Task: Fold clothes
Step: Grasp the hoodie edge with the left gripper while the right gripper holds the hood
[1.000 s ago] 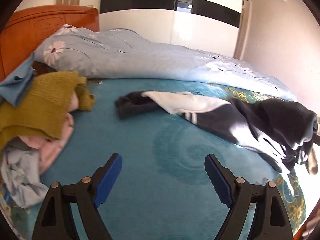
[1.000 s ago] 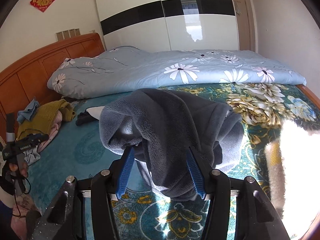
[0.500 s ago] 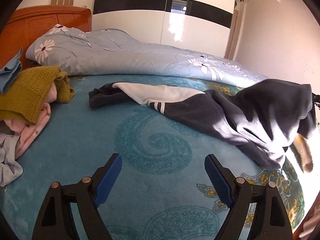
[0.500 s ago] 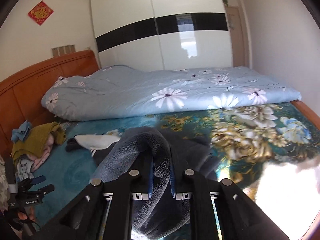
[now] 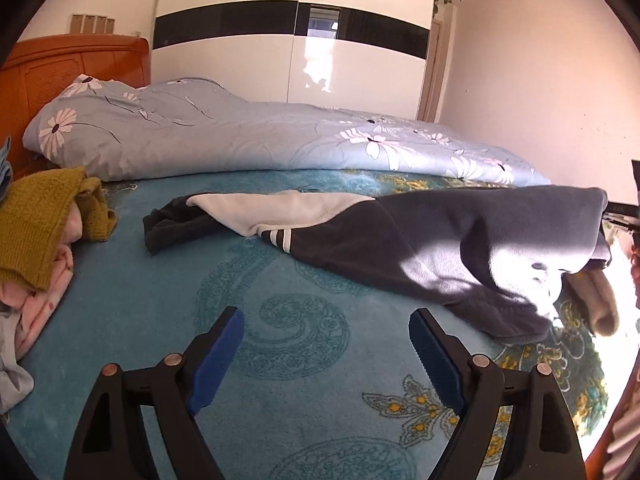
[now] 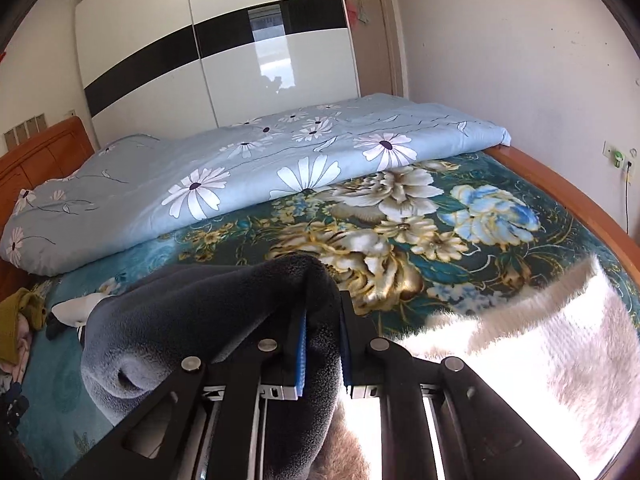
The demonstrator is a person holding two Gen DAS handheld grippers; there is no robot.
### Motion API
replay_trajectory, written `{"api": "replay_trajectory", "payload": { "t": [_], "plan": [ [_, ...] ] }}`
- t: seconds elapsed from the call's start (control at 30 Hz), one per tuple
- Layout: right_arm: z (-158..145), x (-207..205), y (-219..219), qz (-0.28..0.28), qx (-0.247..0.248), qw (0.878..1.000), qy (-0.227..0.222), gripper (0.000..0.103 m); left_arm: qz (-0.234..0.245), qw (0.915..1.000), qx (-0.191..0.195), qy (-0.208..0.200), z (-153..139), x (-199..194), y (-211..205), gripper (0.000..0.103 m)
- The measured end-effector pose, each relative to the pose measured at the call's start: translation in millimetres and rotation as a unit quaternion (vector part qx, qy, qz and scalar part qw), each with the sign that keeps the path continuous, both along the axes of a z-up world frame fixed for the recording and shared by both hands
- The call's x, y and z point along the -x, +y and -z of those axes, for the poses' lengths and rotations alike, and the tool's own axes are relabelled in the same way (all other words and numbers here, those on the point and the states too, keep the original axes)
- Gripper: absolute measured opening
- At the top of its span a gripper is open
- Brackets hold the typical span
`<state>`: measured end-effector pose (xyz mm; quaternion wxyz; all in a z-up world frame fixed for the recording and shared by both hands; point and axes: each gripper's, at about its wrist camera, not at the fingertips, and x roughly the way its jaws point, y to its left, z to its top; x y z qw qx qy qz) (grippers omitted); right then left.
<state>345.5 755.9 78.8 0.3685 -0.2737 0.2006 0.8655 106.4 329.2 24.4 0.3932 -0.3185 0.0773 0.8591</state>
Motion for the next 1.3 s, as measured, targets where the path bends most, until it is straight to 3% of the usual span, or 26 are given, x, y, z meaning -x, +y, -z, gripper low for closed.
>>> {"api": "replay_trajectory", "payload": {
  "t": [0.1,0.17,0.3,0.4,0.53,0.63,0.73,0.9,0.97,1.07,1.13,1.2,1.3],
  "plan": [
    [-10,-7,-10,-0.018,-0.019,1.0,-0.006,0.026,0.004,0.9999,0.012,-0.002,2,2,8,0.087],
    [-20,-13,-17,-0.025,-0.043,0.999,-0.023,0.04,0.005,0.9998,0.02,0.0,2,5,14,0.087],
    [-43,-39,-44,-0.02,-0.096,0.995,-0.028,0.045,0.034,0.9983,0.047,0.011,7,5,34,0.087],
    [-51,-58,-85,-0.069,-0.098,0.993,0.003,0.045,0.062,0.9958,0.067,0.005,15,5,49,0.087],
    [-12,-49,-136,-0.196,-0.019,0.98,0.025,0.054,0.103,0.9882,0.109,0.031,30,0,80,0.087],
    [45,-22,-146,-0.219,0.059,0.974,-0.008,0.054,0.138,0.9807,0.132,0.044,39,-6,101,0.087],
    [85,2,-140,-0.2,0.088,0.975,-0.041,0.054,0.167,0.9687,0.167,0.075,47,-11,123,0.087],
    [91,27,-126,-0.18,0.082,0.98,-0.02,0.054,0.192,0.9468,0.224,0.128,66,-10,153,0.087],
    [82,33,-125,-0.184,0.063,0.981,-0.007,0.054,0.196,0.9444,0.227,0.135,68,-6,161,0.086],
    [73,42,-124,-0.191,0.054,0.98,0.007,0.054,0.198,0.9468,0.219,0.127,66,0,170,0.075],
    [69,48,-122,-0.194,0.055,0.979,0.014,0.054,0.197,0.9475,0.22,0.123,66,3,176,0.059],
    [67,54,-121,-0.196,0.06,0.978,0.021,0.054,0.197,0.9471,0.222,0.122,66,4,179,0.028],
    [63,60,-123,-0.203,0.063,0.977,0.024,0.051,0.198,0.9501,0.213,0.113,63,3,179,0.015]
  ]
}}
